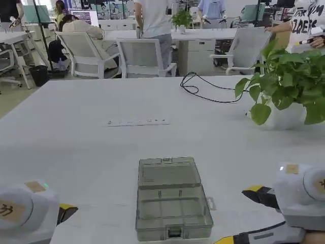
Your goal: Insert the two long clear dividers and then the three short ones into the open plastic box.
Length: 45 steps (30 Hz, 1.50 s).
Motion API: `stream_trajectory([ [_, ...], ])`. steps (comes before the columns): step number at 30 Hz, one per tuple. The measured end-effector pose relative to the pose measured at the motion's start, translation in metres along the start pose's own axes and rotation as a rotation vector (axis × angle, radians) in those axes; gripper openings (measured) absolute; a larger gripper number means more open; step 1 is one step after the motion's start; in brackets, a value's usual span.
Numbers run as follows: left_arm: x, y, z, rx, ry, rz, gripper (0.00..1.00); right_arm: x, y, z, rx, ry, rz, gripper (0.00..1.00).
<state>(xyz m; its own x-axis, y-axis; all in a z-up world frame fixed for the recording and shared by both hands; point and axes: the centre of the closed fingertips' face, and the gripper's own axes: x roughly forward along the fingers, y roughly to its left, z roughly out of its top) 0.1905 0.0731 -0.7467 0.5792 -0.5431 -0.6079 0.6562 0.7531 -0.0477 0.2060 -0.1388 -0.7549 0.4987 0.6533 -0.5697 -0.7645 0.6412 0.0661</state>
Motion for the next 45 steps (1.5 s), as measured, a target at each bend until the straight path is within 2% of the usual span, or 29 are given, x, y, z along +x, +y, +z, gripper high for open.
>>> stream_trajectory([
  [16,-0.0010,0.0013,-0.0010,0.000,0.000,0.001,0.90,0.0023,0.0010,-0.0004,0.005,-0.004,-0.001,1.00],
  [45,-0.0044,0.0049,0.0049,0.012,-0.007,0.011,0.89,0.0041,0.0002,0.0015,-0.005,-0.003,0.010,1.00],
])
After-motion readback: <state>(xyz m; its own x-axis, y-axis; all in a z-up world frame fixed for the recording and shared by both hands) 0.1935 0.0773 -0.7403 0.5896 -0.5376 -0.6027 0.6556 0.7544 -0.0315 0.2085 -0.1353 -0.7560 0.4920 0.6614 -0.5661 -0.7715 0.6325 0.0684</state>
